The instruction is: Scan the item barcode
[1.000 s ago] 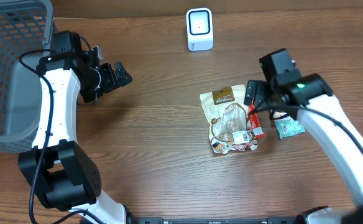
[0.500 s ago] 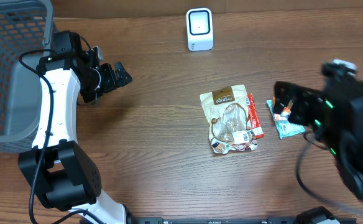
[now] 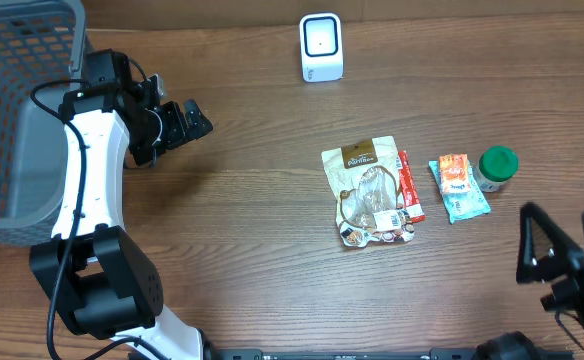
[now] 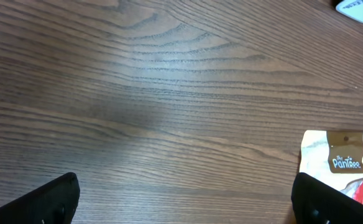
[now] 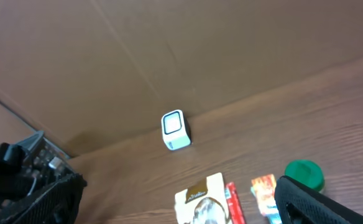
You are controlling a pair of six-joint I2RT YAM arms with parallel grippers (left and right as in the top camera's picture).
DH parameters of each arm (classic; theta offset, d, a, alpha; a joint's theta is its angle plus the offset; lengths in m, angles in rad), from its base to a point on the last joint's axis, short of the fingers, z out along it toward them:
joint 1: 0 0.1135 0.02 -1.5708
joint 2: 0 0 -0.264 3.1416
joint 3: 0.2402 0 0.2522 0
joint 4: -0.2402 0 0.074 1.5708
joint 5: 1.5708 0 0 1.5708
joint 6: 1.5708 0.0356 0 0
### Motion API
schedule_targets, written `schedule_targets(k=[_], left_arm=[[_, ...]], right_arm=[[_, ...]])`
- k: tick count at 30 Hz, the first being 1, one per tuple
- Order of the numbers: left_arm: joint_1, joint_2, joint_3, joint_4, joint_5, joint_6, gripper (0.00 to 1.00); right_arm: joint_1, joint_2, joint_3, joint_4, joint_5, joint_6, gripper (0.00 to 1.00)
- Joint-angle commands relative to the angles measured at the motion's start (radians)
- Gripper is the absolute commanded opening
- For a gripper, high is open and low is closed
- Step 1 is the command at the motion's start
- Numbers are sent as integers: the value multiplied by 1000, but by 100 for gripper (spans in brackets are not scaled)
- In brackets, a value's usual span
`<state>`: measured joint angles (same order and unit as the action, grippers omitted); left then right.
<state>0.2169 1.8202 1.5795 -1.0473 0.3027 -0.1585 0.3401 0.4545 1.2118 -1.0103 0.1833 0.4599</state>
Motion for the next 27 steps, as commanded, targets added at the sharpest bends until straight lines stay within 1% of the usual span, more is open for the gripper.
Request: schedule_targets(k=[1, 4, 7, 17, 22, 24, 27], left_arm=[[-1, 10, 19, 1, 0, -6, 100], [-1, 10, 19, 1, 0, -6, 100], [-1, 10, 19, 1, 0, -6, 100], [-1, 10, 19, 1, 0, -6, 100], [-1, 10, 19, 1, 0, -6, 100], [-1, 10, 19, 1, 0, -6, 100], [-2, 10, 19, 1, 0, -6, 100]], right_arm=[[-30, -95, -78, 2, 6, 1, 100], [-52, -164, -140, 2, 1, 16, 100], [-73, -215, -182, 3, -47, 16, 100], [-128, -366, -353, 108, -66, 15, 100], [-147, -452, -479, 219, -65, 3, 100], [-151, -449, -519, 267, -65, 3, 100], [-151, -451, -595, 400, -66, 3, 100]])
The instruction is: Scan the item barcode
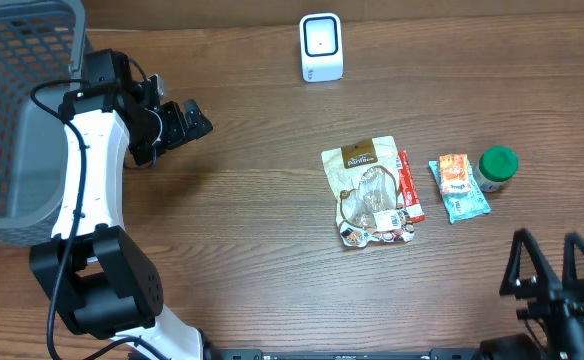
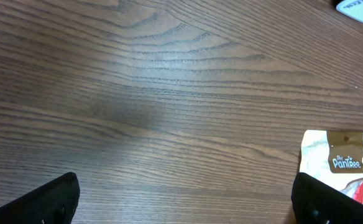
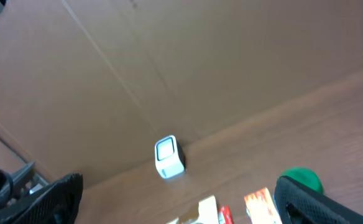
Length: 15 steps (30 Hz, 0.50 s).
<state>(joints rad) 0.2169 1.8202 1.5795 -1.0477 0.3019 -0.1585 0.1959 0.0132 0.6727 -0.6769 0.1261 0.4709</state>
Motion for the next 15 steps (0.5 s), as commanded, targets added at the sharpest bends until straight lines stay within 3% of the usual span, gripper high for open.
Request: schedule_targets(k=[1, 6, 9, 15], left_arm=[[-1, 10, 19, 1, 1, -6, 100], [-1, 10, 19, 1, 1, -6, 100], [-1, 10, 19, 2, 1, -6, 100], [-1, 10, 19, 2, 1, -6, 100]], right_arm=[[-6, -10, -79, 119, -8, -9, 100], [-6, -10, -243, 580, -80, -200, 100], [-6, -10, -319, 769, -99, -284, 100], [-7, -10, -451, 997, -106, -328, 100]])
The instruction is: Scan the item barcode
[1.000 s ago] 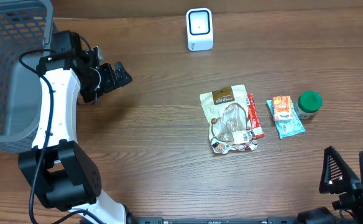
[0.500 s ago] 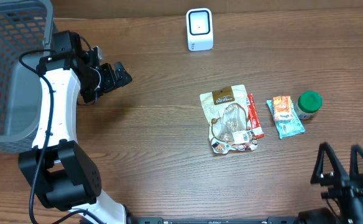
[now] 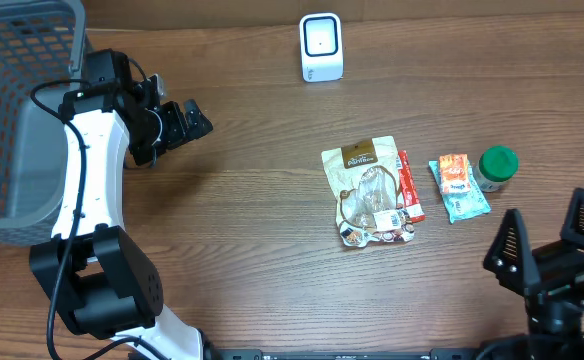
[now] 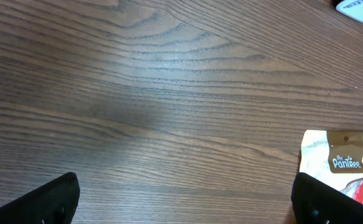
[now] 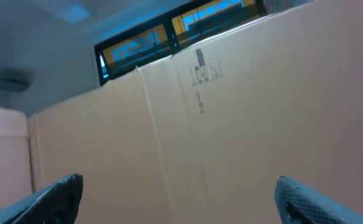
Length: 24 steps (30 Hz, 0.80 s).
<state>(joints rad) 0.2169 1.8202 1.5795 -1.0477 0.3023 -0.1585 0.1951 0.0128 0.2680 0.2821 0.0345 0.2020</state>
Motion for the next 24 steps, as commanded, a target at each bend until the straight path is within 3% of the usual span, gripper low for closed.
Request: schedule_targets(k=[1, 10, 24], left_arm=[[-1, 10, 19, 2, 1, -6, 100], [-1, 10, 19, 2, 1, -6, 100], [-1, 10, 19, 2, 1, -6, 100]], right_arm=[[-6, -9, -67, 63, -14, -59, 100], [-6, -9, -254, 158, -15, -58, 100], [-30, -9, -260, -272, -49, -142, 100]])
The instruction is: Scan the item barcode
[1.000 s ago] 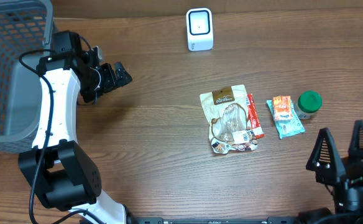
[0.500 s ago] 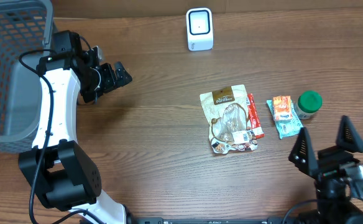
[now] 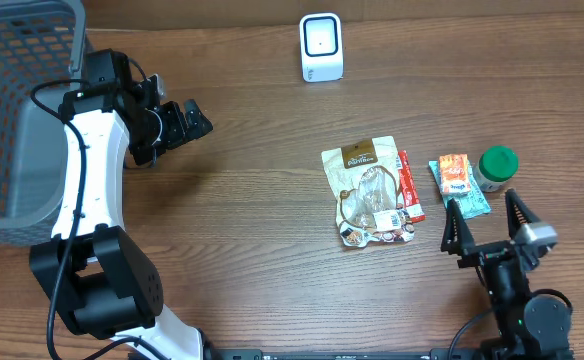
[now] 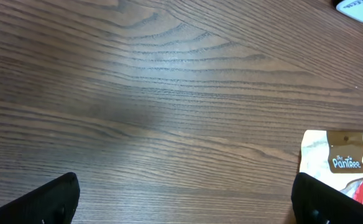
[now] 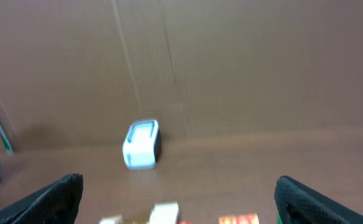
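Note:
A white barcode scanner (image 3: 321, 47) stands at the far edge of the table, blurred in the right wrist view as the scanner (image 5: 141, 144). Items lie mid-table: a snack pouch (image 3: 369, 192), a red stick pack (image 3: 409, 185), an orange-and-teal sachet (image 3: 459, 186) and a green-lidded jar (image 3: 496, 167). My right gripper (image 3: 489, 229) is open just in front of the sachet and jar, holding nothing. My left gripper (image 3: 194, 120) is open over bare wood at the left; its view shows the pouch (image 4: 340, 162) at the right edge.
A grey mesh basket (image 3: 17, 110) fills the far left corner. A brown cardboard wall (image 5: 231, 56) rises behind the table's far edge. Bare wooden table (image 3: 242, 230) lies between the left arm and the items.
My right gripper has moved from the front right corner to just in front of the sachet and jar. Its camera, then aimed high at the cardboard wall, now shows the scanner. The left arm is unchanged.
My right gripper stood open at the front right edge, shifted slightly left, then tilted up so its camera saw only the wall and windows. Now it sits nearer the items, level again. The left arm and all items have stayed put.

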You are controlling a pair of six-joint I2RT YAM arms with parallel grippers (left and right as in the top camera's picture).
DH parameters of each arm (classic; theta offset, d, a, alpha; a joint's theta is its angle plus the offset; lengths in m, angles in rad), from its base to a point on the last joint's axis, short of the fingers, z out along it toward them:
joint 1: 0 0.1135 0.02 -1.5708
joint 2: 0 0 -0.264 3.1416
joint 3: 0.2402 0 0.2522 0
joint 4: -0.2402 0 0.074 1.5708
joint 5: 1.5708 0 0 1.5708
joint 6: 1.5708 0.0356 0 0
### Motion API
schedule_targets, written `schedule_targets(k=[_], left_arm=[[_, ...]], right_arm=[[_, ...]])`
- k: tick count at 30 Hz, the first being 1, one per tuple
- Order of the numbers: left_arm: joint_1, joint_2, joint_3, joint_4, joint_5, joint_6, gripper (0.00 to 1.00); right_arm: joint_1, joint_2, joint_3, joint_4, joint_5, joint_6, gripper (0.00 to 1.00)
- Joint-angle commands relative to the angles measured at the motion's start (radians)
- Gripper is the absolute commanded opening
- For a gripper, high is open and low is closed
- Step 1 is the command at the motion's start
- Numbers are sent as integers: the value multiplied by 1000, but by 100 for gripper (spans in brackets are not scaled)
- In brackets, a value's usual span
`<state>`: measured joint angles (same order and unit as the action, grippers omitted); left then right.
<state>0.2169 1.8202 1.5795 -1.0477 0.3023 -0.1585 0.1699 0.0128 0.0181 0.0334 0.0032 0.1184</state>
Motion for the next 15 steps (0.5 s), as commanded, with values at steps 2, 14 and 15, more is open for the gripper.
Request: schedule_targets(k=[2, 14, 15], left_arm=[[-1, 10, 19, 2, 1, -6, 100], [-1, 10, 19, 2, 1, -6, 100], [-1, 10, 19, 2, 1, -6, 100]], right_arm=[[-5, -9, -10, -55, -54, -134, 100], [-5, -9, -10, -111, -87, -220, 100], [-5, -9, -10, -111, -87, -220, 100]])
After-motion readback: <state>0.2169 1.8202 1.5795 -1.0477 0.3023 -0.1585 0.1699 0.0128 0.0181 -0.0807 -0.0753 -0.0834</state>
